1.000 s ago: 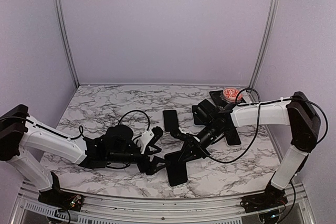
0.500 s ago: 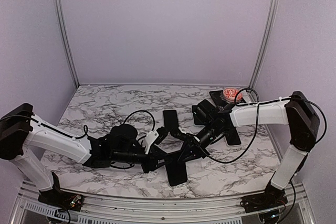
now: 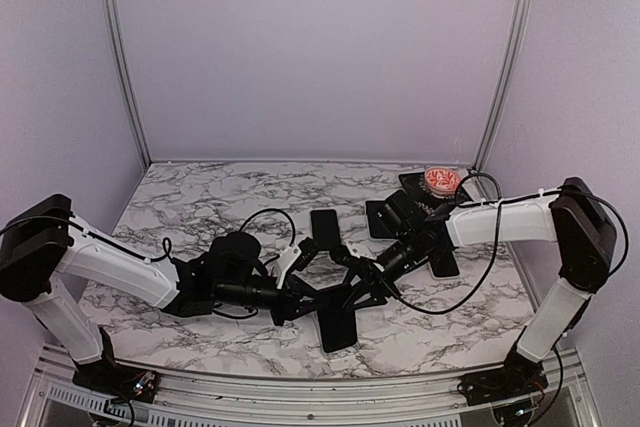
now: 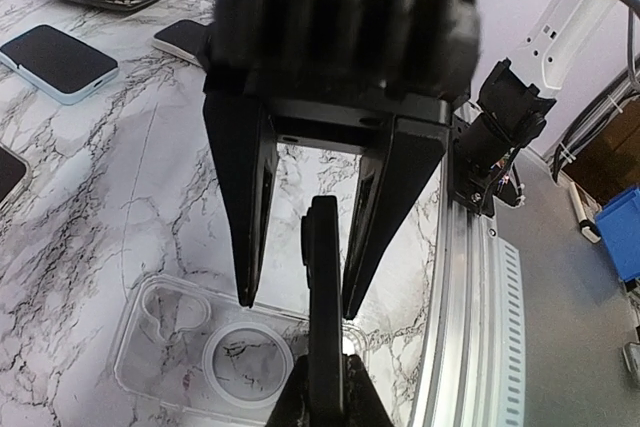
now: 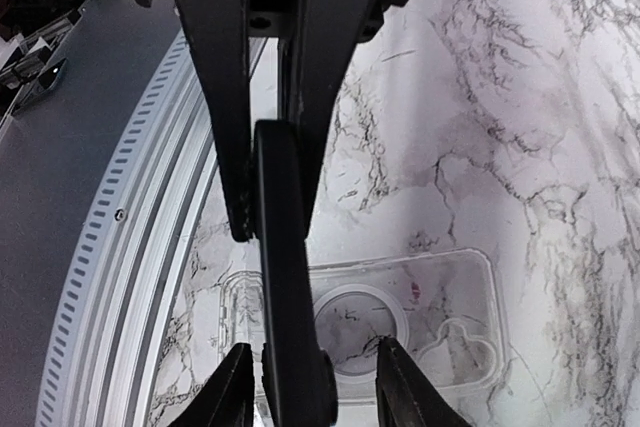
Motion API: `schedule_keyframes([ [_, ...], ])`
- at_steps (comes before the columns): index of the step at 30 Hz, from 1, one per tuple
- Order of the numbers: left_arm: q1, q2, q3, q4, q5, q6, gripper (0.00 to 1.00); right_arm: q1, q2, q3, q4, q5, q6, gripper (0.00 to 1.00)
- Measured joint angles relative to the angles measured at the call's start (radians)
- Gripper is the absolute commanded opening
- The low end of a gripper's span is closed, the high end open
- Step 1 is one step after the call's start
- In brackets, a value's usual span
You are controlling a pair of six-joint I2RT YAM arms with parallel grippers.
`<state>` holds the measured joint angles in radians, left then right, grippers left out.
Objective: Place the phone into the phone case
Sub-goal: Install the phone on the phone case.
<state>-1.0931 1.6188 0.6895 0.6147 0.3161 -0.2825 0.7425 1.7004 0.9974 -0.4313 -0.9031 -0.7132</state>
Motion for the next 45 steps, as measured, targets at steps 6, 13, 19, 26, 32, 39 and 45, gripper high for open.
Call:
schedule_keyframes([
  [6,0.036,0.037,0.013,0.026,0.079,-0.016,0.00,-0.027,-0.056,-0.005,0.083,-0.005,0.018,0.43],
  [13,0.045,0.044,0.014,0.032,0.097,-0.029,0.00,-0.029,-0.057,0.002,0.100,-0.034,0.036,0.18],
  [19,0.048,0.047,0.014,0.036,0.103,-0.035,0.30,-0.029,-0.050,0.008,0.071,-0.084,0.045,0.03],
  [26,0.050,0.065,0.010,-0.019,0.067,-0.021,0.61,-0.032,-0.046,0.013,0.045,-0.123,0.052,0.02],
  [32,0.061,-0.008,-0.016,-0.094,0.029,0.012,0.49,-0.040,-0.021,0.024,0.041,-0.139,0.063,0.00],
  [39,0.077,0.002,-0.025,-0.154,-0.006,0.026,0.26,-0.051,0.012,0.045,0.029,-0.144,0.116,0.00],
  [45,0.085,0.172,0.047,-0.225,-0.003,0.018,0.25,-0.052,-0.025,-0.022,0.093,-0.137,0.209,0.00],
])
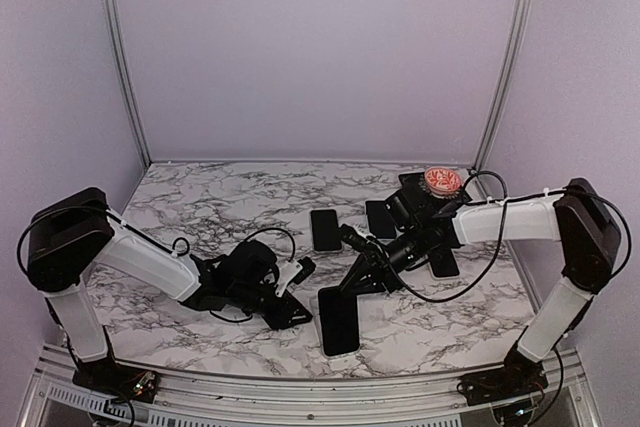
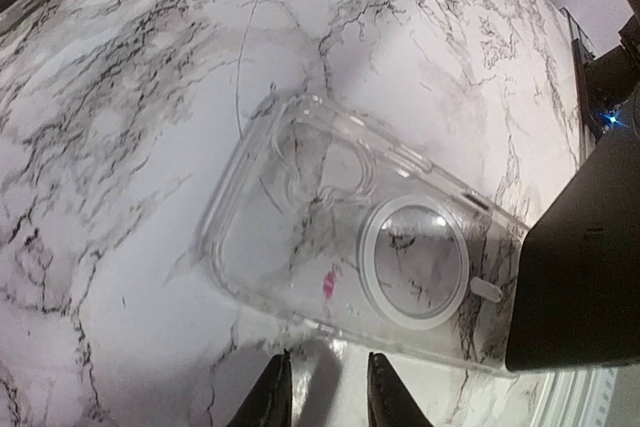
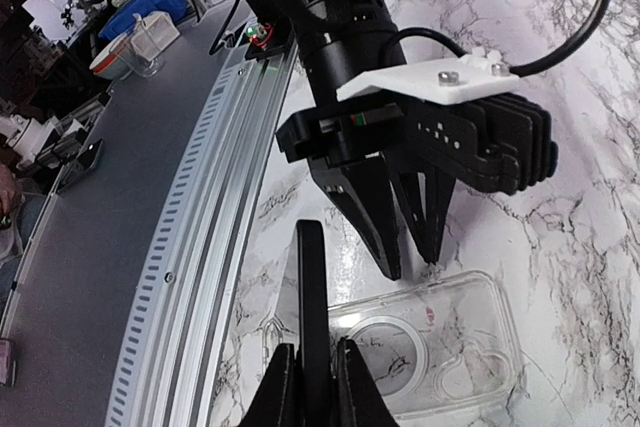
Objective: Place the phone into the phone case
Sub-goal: Install the phone on the phone case.
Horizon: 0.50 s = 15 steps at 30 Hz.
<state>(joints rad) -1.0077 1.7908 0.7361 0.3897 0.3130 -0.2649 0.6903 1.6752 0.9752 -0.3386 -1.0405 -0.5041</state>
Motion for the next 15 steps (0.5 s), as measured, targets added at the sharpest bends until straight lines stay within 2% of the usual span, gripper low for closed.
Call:
schedule_keyframes([
  [7,0.000,0.068,0.095,-0.026,-0.006,0.010,0.25,0.000,-0.060,-0.086,0.111,0.020,0.109,0.00],
  [15,0.000,0.092,0.135,-0.050,-0.001,0.020,0.25,-0.004,-0.071,-0.144,0.235,0.016,0.222,0.00],
])
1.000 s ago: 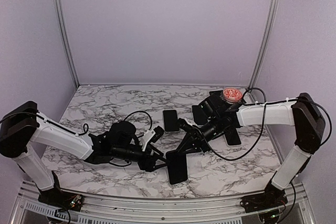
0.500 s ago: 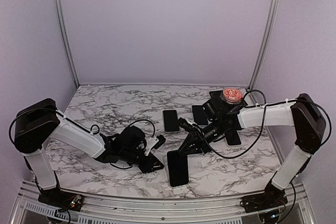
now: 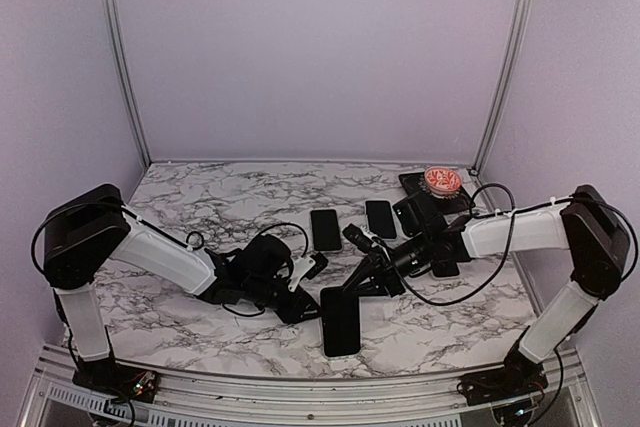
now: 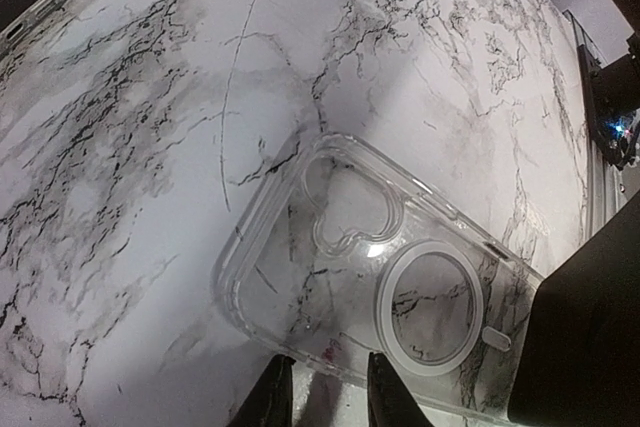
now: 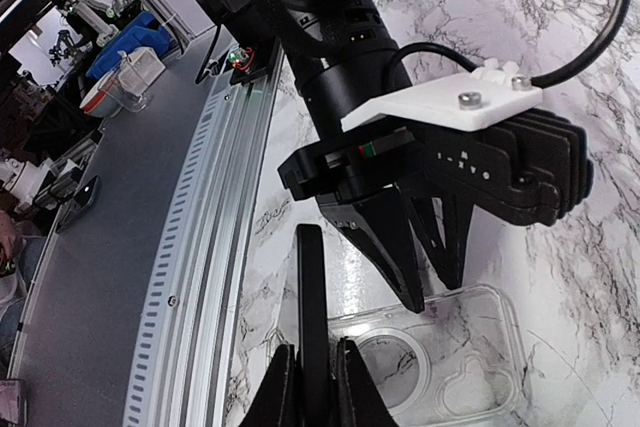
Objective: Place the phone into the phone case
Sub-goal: Install the phone on the phone case.
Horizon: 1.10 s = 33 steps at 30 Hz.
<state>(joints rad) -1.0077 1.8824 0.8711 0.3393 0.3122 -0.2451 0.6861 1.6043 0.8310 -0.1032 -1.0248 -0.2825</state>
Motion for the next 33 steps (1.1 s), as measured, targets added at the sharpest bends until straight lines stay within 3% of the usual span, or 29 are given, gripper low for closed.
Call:
schedule_keyframes([
  [6,0.000,0.006,0.013,-0.010,-0.006,0.001,0.23,-0.004,0.027,-0.012,0.060,-0.023,0.029,0.00],
  [16,0.000,0.028,0.050,-0.036,-0.036,0.003,0.21,-0.025,0.089,0.008,0.075,-0.027,0.052,0.10],
  [18,0.000,0.026,0.049,-0.036,-0.044,0.003,0.21,-0.026,0.089,0.008,0.074,-0.023,0.056,0.15],
  [33,0.000,-0.006,0.026,-0.060,-0.097,0.007,0.22,-0.027,0.111,-0.038,0.041,0.140,0.064,0.30],
])
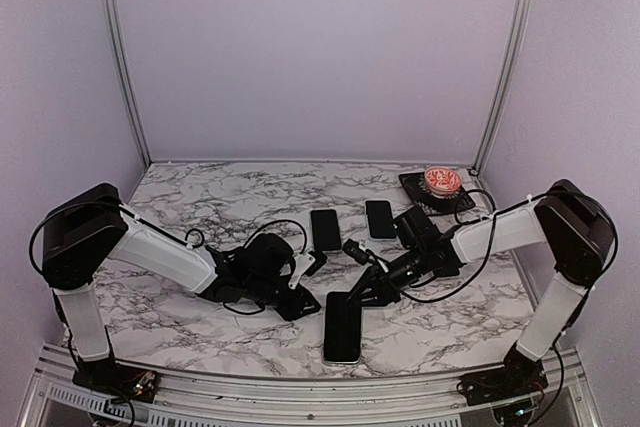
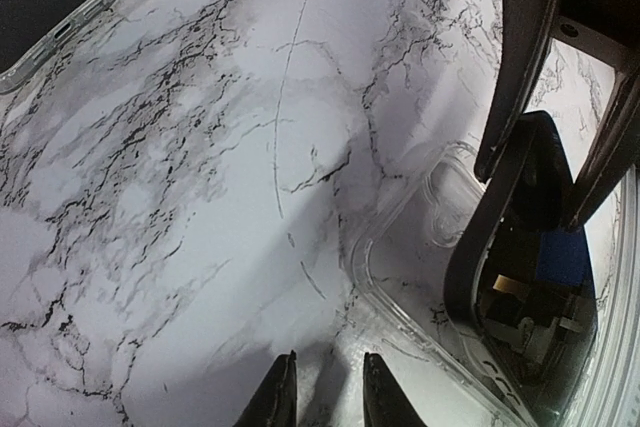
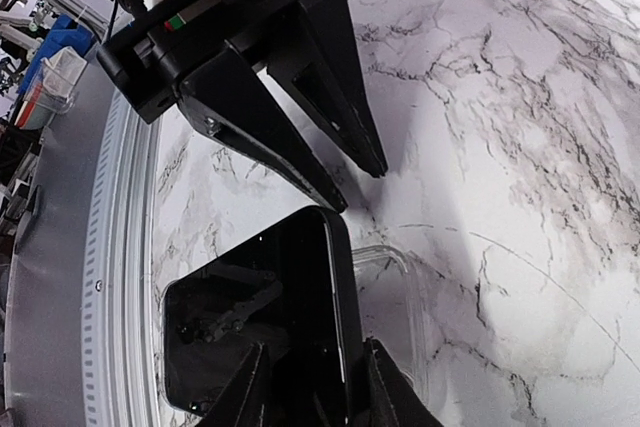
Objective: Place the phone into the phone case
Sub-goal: Install the phone on the phone case, then move the phone with the phone case to the center of the board.
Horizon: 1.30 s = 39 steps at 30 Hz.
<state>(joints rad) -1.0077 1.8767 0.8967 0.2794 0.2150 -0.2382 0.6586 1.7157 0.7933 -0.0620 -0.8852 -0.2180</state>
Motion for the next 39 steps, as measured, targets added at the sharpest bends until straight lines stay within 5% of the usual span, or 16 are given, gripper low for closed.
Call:
schedule_keyframes([
  [23,-0.003,-0.002,0.006,-0.012,0.004,0.001,0.30,0.005,-0.040,0.081,-0.146,0.158,-0.032,0.45],
  [33,-0.034,-0.003,0.053,-0.108,-0.058,0.024,0.29,0.016,-0.224,0.084,-0.271,0.502,0.309,0.21],
  [39,-0.050,-0.003,0.090,-0.186,-0.093,0.045,0.29,0.143,-0.343,-0.058,-0.271,0.660,0.560,0.11],
])
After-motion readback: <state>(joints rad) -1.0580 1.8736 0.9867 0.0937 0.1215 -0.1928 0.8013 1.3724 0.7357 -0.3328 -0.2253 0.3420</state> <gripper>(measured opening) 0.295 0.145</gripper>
